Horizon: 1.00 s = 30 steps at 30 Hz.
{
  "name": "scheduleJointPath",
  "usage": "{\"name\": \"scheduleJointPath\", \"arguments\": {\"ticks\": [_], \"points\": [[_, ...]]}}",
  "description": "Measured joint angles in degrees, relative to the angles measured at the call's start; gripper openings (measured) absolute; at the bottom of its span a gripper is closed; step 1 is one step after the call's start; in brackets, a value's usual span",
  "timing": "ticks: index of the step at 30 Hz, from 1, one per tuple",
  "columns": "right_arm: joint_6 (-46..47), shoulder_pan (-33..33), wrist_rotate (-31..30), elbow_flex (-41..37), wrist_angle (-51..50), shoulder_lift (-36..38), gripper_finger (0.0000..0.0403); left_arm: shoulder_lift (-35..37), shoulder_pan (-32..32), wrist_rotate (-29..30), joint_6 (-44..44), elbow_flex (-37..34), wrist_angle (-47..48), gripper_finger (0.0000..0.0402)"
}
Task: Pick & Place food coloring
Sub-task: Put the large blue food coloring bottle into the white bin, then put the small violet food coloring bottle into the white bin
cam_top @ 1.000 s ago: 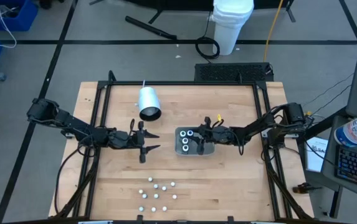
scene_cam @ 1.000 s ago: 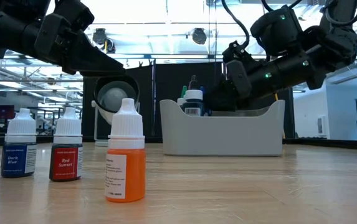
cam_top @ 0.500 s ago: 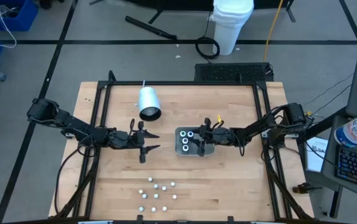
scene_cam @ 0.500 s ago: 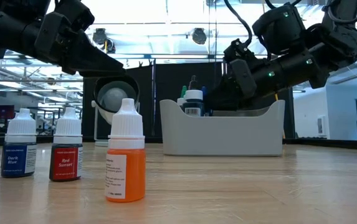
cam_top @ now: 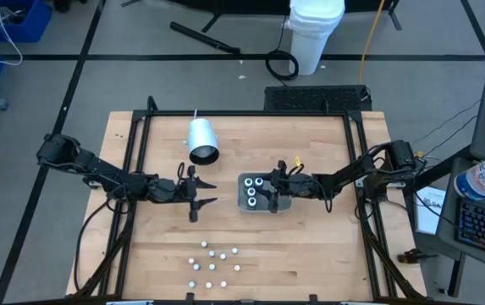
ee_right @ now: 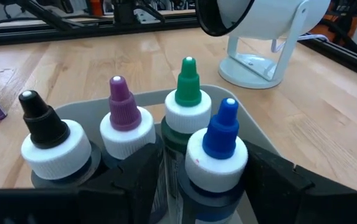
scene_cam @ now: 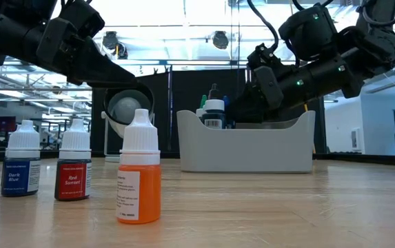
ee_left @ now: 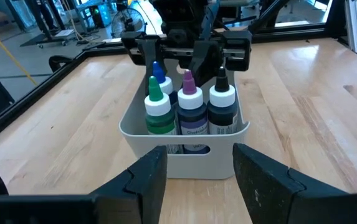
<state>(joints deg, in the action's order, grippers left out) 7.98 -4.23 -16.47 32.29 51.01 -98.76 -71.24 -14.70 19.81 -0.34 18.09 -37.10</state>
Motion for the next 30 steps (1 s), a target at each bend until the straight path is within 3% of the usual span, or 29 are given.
{"name": "scheduleJointPath", "arguments": {"ticks": [10,14,22,27,30], "points": [[-1.17,-1.84,-0.02,-0.13,-4.66,6.74,0.0214,0.00,0.00,-0.28,-0.18,0.00,0.11,0.0189],[-2.66,-3.17,-2.66,-0.13,-9.03,11.03,0.0216,0.00,0.00,-0.26,-0.19,0.00,0.09,0.0189],[-7.68,-7.30,-6.03,-0.09,-18.45,24.89,0.0213,0.00,0.00,-0.26,-0.87,0.00,0.09,0.0189],[-11.00,-14.49,-6.04,-0.50,-27.23,32.61,0.0184,0.00,0.00,-0.26,-0.89,0.00,0.07,0.0189],[-11.52,-18.46,-6.71,-3.69,-22.38,33.38,0.0150,0.00,0.00,-0.26,-0.89,0.00,0.07,0.0189]]}}
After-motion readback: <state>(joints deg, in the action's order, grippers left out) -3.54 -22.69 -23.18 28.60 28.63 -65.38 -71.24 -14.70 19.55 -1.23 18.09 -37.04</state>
